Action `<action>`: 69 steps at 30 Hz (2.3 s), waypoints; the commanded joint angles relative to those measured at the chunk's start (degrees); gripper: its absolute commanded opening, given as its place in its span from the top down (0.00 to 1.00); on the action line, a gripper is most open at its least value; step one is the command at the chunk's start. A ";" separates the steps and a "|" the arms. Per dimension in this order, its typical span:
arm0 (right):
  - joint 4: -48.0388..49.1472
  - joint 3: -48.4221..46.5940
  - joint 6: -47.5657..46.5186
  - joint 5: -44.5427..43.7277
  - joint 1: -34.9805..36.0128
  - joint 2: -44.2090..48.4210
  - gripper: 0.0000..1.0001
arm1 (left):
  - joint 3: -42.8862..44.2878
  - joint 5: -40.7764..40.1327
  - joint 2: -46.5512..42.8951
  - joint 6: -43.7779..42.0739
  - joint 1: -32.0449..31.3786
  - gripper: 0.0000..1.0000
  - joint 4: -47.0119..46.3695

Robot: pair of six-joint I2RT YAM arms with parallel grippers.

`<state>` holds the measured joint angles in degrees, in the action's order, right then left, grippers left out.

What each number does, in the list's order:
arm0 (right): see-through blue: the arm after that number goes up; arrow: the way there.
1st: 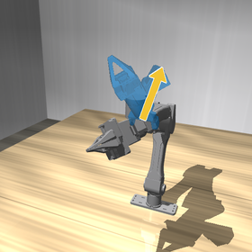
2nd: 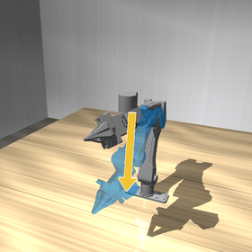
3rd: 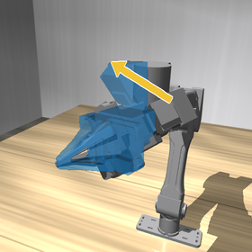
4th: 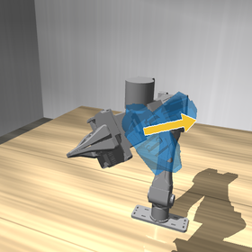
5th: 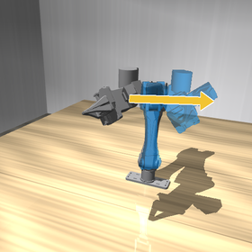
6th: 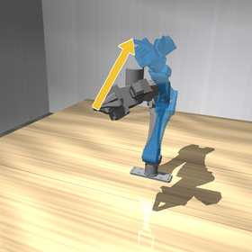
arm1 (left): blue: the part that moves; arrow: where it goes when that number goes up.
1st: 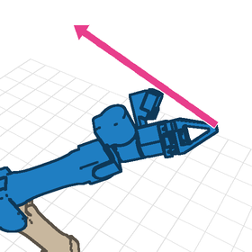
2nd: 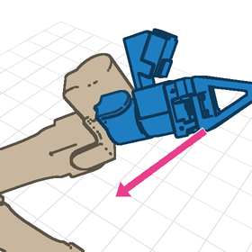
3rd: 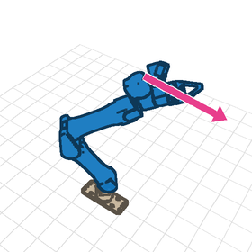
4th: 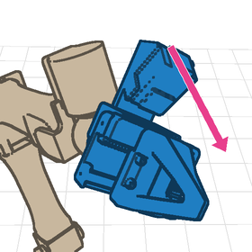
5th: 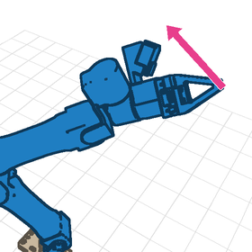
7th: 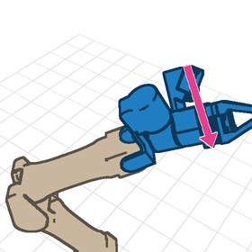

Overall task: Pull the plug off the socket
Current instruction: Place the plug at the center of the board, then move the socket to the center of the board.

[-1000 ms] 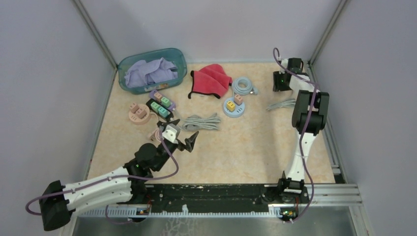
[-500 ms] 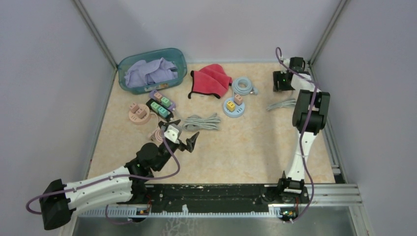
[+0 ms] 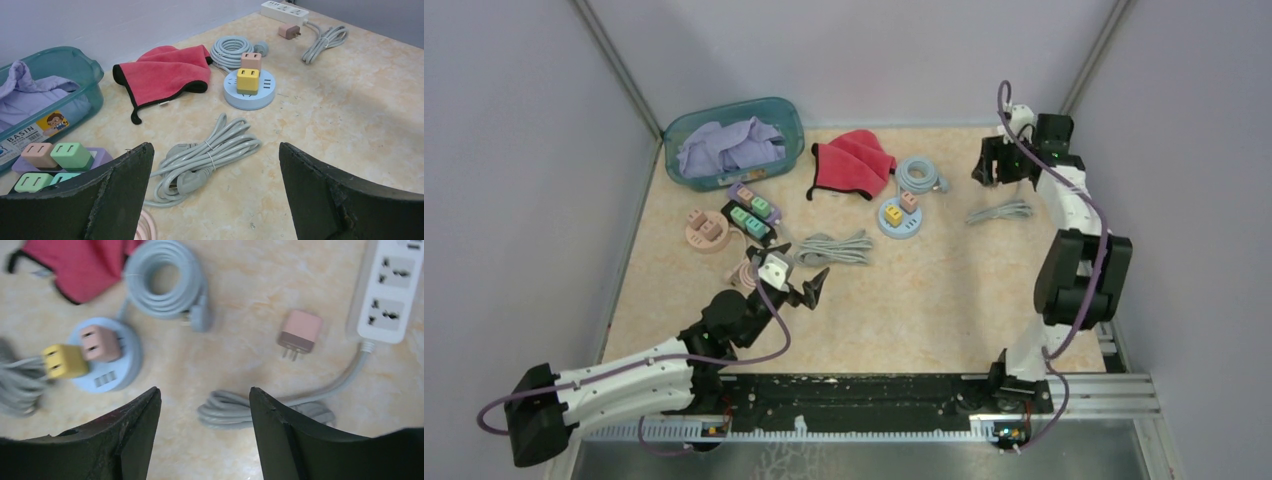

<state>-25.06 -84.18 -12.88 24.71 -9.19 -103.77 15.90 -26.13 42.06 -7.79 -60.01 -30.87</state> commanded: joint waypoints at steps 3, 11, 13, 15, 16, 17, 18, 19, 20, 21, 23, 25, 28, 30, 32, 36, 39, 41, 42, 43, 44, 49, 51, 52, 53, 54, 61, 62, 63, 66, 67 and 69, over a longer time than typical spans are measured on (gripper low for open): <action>4.51 10.38 -2.02 25.93 -0.19 18.53 0.34 | 2.03 -0.45 1.27 -0.33 0.15 0.00 -0.74; 21.66 27.59 4.14 41.45 -0.21 32.78 0.24 | 3.46 -0.28 3.50 -0.35 0.15 0.00 0.06; 28.52 33.27 5.90 41.69 -0.22 36.57 0.17 | 3.81 -0.22 4.01 -0.42 0.15 0.00 0.15; 35.07 38.40 8.41 41.56 -0.21 39.75 0.09 | 4.23 -0.31 4.68 -0.45 0.15 0.00 0.35; 37.54 40.48 9.25 41.47 -0.21 41.00 0.05 | 4.45 -0.37 5.23 -0.40 0.15 0.00 0.49; 39.85 42.09 9.83 41.65 -0.21 41.97 0.02 | 4.79 -0.40 5.67 -0.38 0.15 0.00 0.66; 40.87 43.12 10.17 41.88 -0.21 42.59 0.01 | 5.16 -0.44 6.19 -0.38 0.15 0.00 0.88; 41.24 43.51 10.38 42.24 -0.26 42.82 0.01 | 5.62 -0.49 6.79 -0.46 0.15 0.00 1.09; 40.85 43.34 10.37 42.42 -0.22 42.82 0.01 | 6.23 -0.51 7.46 -0.50 0.20 0.00 1.42; 39.89 42.79 10.22 42.37 -0.21 42.57 0.01 | 6.98 -0.32 8.32 -0.50 0.28 0.00 1.96; 37.44 41.58 8.94 42.13 -0.22 41.96 0.01 | 9.45 0.94 10.69 -0.11 1.05 0.00 4.06; 36.55 41.55 8.40 41.78 -0.21 41.64 0.01 | 12.70 3.94 13.53 2.56 3.19 0.00 6.77; 35.55 41.33 7.87 40.64 -0.28 41.38 0.01 | 15.91 18.36 17.88 9.54 9.21 0.00 6.22; 34.40 40.85 7.43 40.07 -0.22 41.29 0.02 | 17.96 27.53 22.41 14.46 13.96 0.00 3.12; 33.15 40.32 6.78 39.54 -0.21 41.26 0.02 | 22.19 34.65 28.41 18.05 17.75 0.00 1.75; 30.69 39.40 5.47 38.20 -0.21 41.17 0.02 | 33.95 46.71 42.28 20.31 22.71 0.00 2.43; 28.64 38.34 4.63 37.28 -0.21 40.72 0.02 | 44.57 52.64 52.71 21.72 26.10 0.02 7.31; 26.64 37.56 3.86 36.57 -0.21 40.30 0.02 | 50.51 55.67 60.12 22.10 27.91 0.00 9.26; 25.84 37.15 3.41 36.29 -0.24 40.11 0.02 | 52.98 56.56 62.61 21.69 28.49 0.00 10.27; 25.16 36.82 3.01 35.86 -0.22 39.95 0.02 | 55.86 57.03 65.00 21.27 28.77 0.00 11.71; 24.69 36.66 2.70 35.67 -0.21 39.72 0.02 | 58.57 57.04 66.78 20.24 28.83 0.00 13.56; 23.23 36.10 1.33 34.88 -0.75 38.96 0.02 | 66.29 48.40 70.72 13.05 26.96 0.00 20.16; 22.22 35.62 0.78 34.86 -1.45 38.67 0.02 | 67.87 44.95 71.47 9.93 25.86 0.00 22.37; 21.91 35.46 0.62 34.81 -2.02 38.52 0.02 | 68.09 43.50 71.72 8.72 25.29 0.00 22.84; 21.72 35.41 0.58 34.92 -2.63 38.44 0.02 | 68.12 42.39 72.01 7.57 24.62 0.00 23.13; 21.71 35.40 0.59 35.14 -3.40 38.42 0.02 | 68.00 41.18 72.20 6.32 23.86 0.00 23.36; 21.81 35.30 1.00 37.69 -6.49 36.85 0.02 | 63.29 36.18 73.01 4.03 18.97 0.05 18.43; 21.33 34.98 0.82 37.83 -6.62 36.10 0.02 | 63.17 34.46 73.44 3.60 18.28 0.06 18.28; 20.79 34.81 0.52 37.83 -6.64 35.40 0.02 | 63.49 32.75 73.96 2.91 17.68 0.06 18.66; 20.57 34.79 -0.06 37.64 -6.64 34.20 0.02 | 64.83 28.48 75.18 1.96 16.70 0.07 19.70; 20.52 34.85 -0.05 37.62 -6.59 34.10 0.02 | 64.97 27.85 75.53 2.14 16.68 0.07 19.77; 20.72 34.95 -0.13 37.62 -6.63 34.06 0.02 | 65.95 26.87 76.61 2.33 16.68 0.09 20.92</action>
<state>-5.30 -46.65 -11.53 60.75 -15.16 -69.76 80.23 5.96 116.81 -4.01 -43.51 -10.52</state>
